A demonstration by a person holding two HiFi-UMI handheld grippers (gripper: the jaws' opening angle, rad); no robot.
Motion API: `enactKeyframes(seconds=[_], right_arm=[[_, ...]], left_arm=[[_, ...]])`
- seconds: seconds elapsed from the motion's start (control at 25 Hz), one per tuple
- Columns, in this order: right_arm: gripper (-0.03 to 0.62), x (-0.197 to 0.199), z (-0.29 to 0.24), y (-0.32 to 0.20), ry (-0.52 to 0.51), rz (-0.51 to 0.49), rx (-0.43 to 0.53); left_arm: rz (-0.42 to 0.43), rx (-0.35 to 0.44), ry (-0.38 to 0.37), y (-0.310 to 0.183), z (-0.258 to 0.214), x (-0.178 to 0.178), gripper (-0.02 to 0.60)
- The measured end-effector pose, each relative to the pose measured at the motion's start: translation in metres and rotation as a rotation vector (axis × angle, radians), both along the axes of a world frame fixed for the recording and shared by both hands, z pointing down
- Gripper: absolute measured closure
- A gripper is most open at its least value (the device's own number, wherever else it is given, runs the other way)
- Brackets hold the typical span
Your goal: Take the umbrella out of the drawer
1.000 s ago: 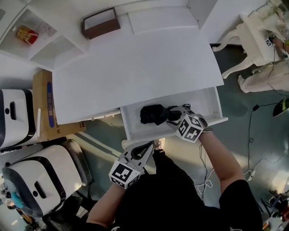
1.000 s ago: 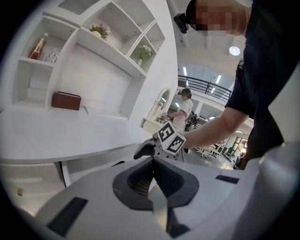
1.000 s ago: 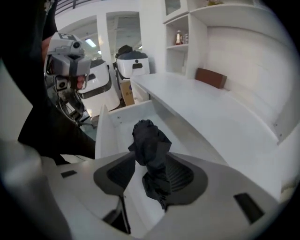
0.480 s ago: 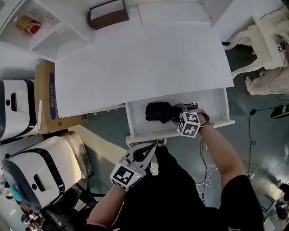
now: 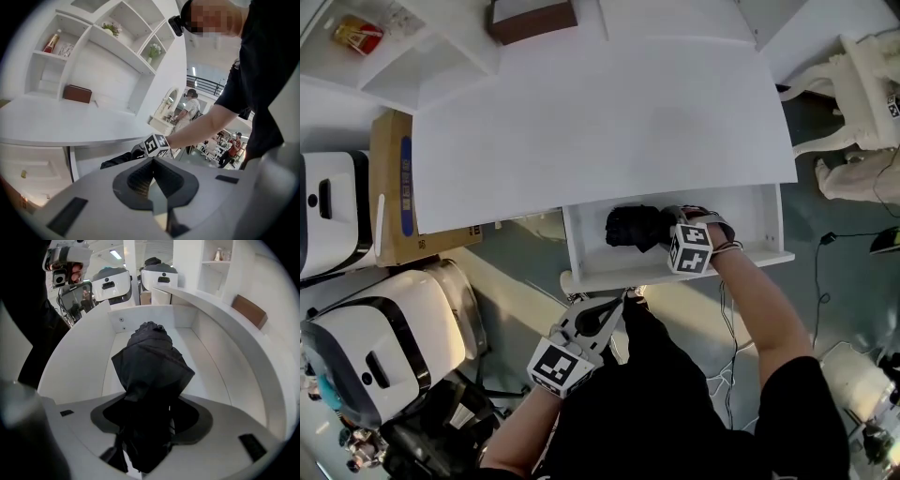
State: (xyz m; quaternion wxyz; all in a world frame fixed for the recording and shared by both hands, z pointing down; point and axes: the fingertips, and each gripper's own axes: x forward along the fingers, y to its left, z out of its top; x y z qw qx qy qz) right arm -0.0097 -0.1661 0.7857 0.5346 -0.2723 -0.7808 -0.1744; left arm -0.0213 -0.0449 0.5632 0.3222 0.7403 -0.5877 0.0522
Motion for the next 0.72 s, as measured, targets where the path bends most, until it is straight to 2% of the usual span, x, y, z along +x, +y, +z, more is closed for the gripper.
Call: enactKeyframes(seconds=[0.48,0.72], right_arm=[[0.344,-0.005,0.021,0.001,0.045,-0.001,-0.006],[0.341,-0.004,0.02,0.003,0.043,-0.003,-0.05]], left_arm=[[-0.011,-0.024,0.012,-0.001,0.005,-0.002,0.578],[-0.007,-0.029,0.018,0.003,0.006,0.002,0.578]])
